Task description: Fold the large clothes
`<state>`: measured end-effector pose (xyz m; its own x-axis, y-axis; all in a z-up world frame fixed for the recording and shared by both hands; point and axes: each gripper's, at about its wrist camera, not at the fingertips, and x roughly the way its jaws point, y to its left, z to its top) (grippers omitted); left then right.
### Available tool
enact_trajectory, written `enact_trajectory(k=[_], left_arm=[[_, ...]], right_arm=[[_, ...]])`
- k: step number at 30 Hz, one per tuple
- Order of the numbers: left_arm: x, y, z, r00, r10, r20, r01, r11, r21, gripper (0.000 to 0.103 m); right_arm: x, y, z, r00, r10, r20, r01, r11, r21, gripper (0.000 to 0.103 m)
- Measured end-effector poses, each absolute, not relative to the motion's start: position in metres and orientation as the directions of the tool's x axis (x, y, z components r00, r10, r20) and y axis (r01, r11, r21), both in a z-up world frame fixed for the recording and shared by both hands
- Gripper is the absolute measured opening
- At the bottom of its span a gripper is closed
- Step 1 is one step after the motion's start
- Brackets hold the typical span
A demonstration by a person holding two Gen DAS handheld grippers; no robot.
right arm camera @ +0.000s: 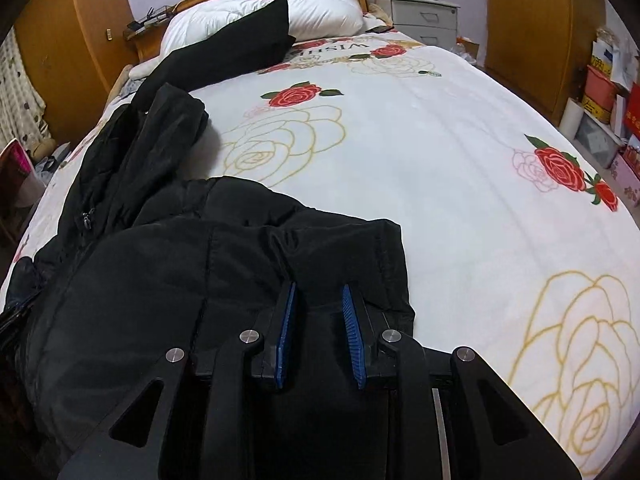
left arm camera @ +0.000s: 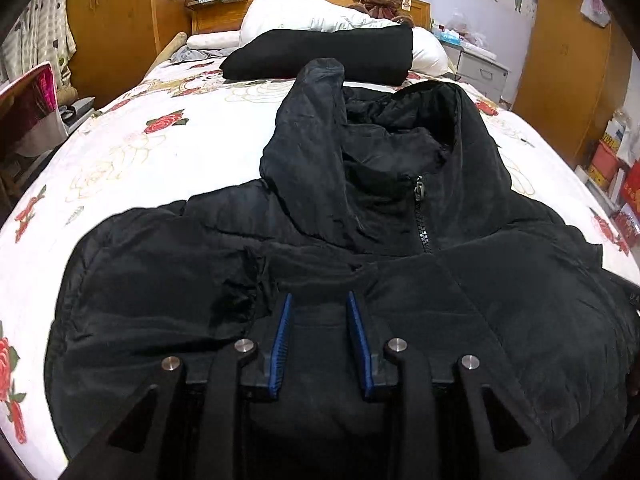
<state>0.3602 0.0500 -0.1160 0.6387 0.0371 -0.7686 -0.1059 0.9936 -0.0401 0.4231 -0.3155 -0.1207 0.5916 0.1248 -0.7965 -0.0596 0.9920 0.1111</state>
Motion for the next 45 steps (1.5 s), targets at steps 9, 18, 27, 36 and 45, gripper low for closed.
enact_trajectory(k=[9,18,27,36,45], left_arm=[[0.311,0.060,-0.057,0.701,-0.018,-0.713,-0.039,0.997,-0.064,0.031],[0.313,0.065,-0.104,0.594,-0.060,-0.803,-0.045,0.993,-0.107,0.034],[0.317,0.080,-0.053,0.632,-0.085,-0.770,-0.032,0.990,-0.136,0.034],[0.409,0.092,-0.013,0.668,-0.066,-0.741,-0.022,0.994,-0.109,0.055],[0.517,0.099,-0.058,0.579,-0.059,-0.813,-0.072,0.990,-0.122,0.064]], right_arm=[[0.378,-0.269,-0.061,0.629,0.250,-0.737,-0.221,0.965,0.139,0.025],[0.379,-0.240,-0.099,0.537,0.238,-0.809,-0.261,0.959,0.109,0.025],[0.390,-0.244,-0.042,0.570,0.293,-0.767,-0.273,0.949,0.160,0.043],[0.476,-0.215,-0.012,0.567,0.334,-0.753,-0.304,0.934,0.186,0.044],[0.573,-0.187,-0.050,0.480,0.364,-0.798,-0.238,0.930,0.280,0.048]])
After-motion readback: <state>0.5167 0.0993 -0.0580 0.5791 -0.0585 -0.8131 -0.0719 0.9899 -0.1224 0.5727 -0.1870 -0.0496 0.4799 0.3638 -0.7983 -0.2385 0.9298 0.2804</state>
